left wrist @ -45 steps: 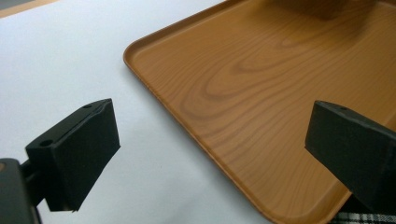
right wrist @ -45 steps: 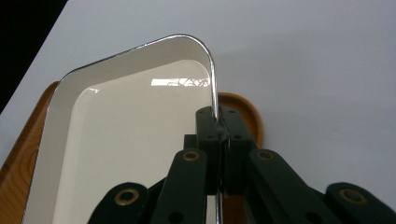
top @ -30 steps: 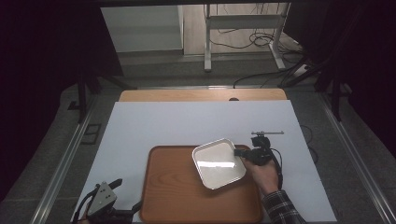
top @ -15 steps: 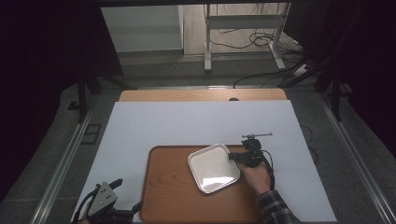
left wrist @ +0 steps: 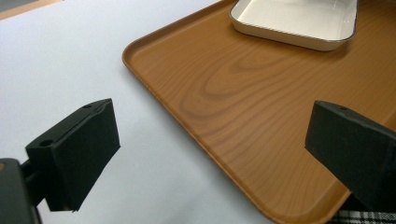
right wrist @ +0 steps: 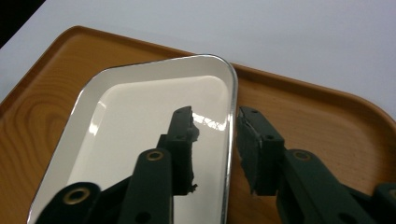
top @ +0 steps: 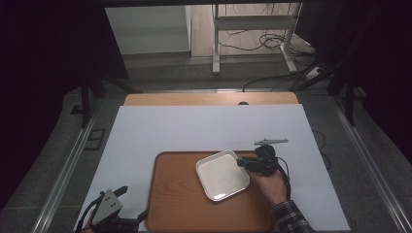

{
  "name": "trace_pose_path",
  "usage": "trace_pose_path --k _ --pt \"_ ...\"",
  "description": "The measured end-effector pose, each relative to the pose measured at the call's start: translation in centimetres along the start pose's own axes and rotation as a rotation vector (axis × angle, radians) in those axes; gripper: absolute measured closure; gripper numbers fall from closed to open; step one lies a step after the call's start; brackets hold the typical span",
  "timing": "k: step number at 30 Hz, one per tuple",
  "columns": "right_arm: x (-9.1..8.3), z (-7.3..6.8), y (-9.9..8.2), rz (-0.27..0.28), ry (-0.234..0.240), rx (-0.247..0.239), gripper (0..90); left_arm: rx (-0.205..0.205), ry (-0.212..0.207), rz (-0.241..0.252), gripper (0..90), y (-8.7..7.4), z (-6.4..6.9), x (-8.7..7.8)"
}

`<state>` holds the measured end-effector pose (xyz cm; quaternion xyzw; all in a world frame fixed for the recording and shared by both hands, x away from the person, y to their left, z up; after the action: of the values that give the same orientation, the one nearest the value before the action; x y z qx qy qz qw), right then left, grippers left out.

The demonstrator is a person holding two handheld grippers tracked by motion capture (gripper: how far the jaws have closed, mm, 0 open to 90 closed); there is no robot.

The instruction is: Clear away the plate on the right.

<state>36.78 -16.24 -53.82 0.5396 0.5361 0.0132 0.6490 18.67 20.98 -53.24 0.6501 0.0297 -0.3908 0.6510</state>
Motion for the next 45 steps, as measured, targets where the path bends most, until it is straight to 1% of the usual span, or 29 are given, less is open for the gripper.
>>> trace_pose_path --k 3,4,6,7,8,9,10,11,12,13,14,15,19,20,22,25,26,27,28,30,32,35,36,38,39,40,41,42,45 --pt "-0.4 -0.8 0.0 0.002 0.017 -0.042 75.8 0.0 0.0 0.001 2.7 0.0 0.0 0.0" --pt "-0.4 -0.8 0.0 0.002 0.017 -0.042 75.8 0.0 0.0 0.0 2.7 0.0 0.0 0.0" --pt "-0.5 -1.3 -0.1 0.001 0.027 -0.065 81.1 0.002 0.001 0.0 2.7 0.0 0.0 0.0" --pt "-0.7 -1.9 -0.2 -0.003 0.041 -0.084 85.3 0.003 0.001 0.0 2.7 0.0 0.0 0.0" --pt "-0.7 -1.9 -0.2 -0.003 0.041 -0.084 85.3 0.003 0.001 0.0 2.7 0.0 0.0 0.0" --pt "-0.9 -2.5 -0.3 -0.007 0.061 -0.103 88.3 0.004 0.002 -0.001 2.7 0.0 0.1 0.0" --pt "-0.9 -2.7 -0.3 -0.009 0.064 -0.105 88.9 0.004 0.002 0.0 2.7 0.0 0.1 0.0" --pt "-0.9 -2.7 -0.3 -0.009 0.064 -0.105 88.9 0.004 0.002 0.0 2.7 0.0 0.1 0.0" --pt "-1.1 -3.2 -0.4 -0.012 0.078 -0.119 89.1 0.004 0.002 0.0 2.7 0.0 0.1 0.0" --pt "-1.1 -3.2 -0.4 -0.012 0.078 -0.119 89.1 0.004 0.002 0.0 2.7 0.0 0.1 0.0" --pt "-1.2 -3.7 -0.6 -0.015 0.087 -0.136 89.2 0.005 0.002 -0.001 2.7 0.0 0.1 0.0" --pt "-1.2 -3.7 -0.6 -0.015 0.087 -0.136 89.2 0.005 0.002 -0.001 2.7 0.0 0.1 0.0" --pt "-1.4 -4.6 -0.9 -0.024 0.107 -0.157 89.2 0.006 0.003 -0.001 2.7 0.0 0.1 0.0" --pt "-1.5 -5.0 -1.0 -0.032 0.118 -0.16 89.3 0.007 0.003 -0.001 2.7 0.0 0.1 0.1" --pt "-1.5 -5.2 -1.2 -0.035 0.124 -0.162 89.3 0.007 0.003 -0.001 2.7 0.0 0.1 0.1" --pt "-1.6 -5.9 -1.4 -0.04 0.15 -0.167 89.3 0.008 0.003 -0.002 2.7 0.0 0.1 0.1" --pt "-1.7 -6.4 -1.6 -0.036 0.162 -0.173 89.3 0.01 0.004 -0.003 2.7 0.0 0.1 0.1" --pt "-1.7 -6.4 -1.6 -0.036 0.162 -0.173 89.3 0.01 0.004 -0.003 2.7 0.0 0.1 0.1" --pt "-1.8 -6.8 -1.8 -0.038 0.171 -0.181 89.3 0.01 0.004 -0.003 2.7 0.0 0.1 0.1" --pt "-1.8 -7.0 -1.9 -0.042 0.172 -0.183 89.3 0.011 0.004 -0.003 2.7 0.0 0.1 0.1" --pt "-1.8 -7.7 -2.4 -0.053 0.185 -0.2 89.3 0.013 0.004 -0.003 2.7 0.0 0.1 0.1" --pt "-1.8 -8.2 -2.6 -0.06 0.187 -0.211 89.3 0.013 0.004 -0.003 2.7 0.0 0.1 0.1" --pt "-1.8 -8.5 -2.9 -0.07 0.188 -0.222 89.3 0.013 0.004 -0.003 2.7 0.0 0.1 0.1" --pt "-1.8 -8.8 -3.1 -0.077 0.19 -0.223 89.3 0.014 0.005 -0.003 2.7 0.0 0.1 0.1" --pt "-1.7 -8.9 -3.3 -0.085 0.192 -0.231 89.3 0.014 0.005 -0.004 2.7 0.0 0.1 0.1" --pt "-1.5 -9.3 -3.7 -0.101 0.2 -0.239 89.3 0.015 0.005 -0.004 2.7 0.0 0.2 0.1" --pt "-1.5 -9.3 -3.7 -0.101 0.2 -0.239 89.3 0.016 0.005 -0.004 2.7 0.0 0.2 0.1" --pt "-1.4 -9.6 -4.0 -0.113 0.202 -0.254 89.3 0.015 0.005 -0.003 2.7 0.0 0.1 0.1" --pt "-1.5 -9.9 -4.3 -0.122 0.206 -0.261 89.3 0.015 0.004 -0.003 2.7 0.0 0.1 0.1"
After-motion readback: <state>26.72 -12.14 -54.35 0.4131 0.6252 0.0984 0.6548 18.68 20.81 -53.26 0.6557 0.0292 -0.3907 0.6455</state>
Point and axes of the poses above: each handheld gripper's, and its own axes: x roughly forward along the jaws, y roughly out of its top, z roughly to its right, the point moved 6 cm from there along x, roughly forward along the jaws, and after that the axes turned 13 degrees about -x, right-handed, at the moved point
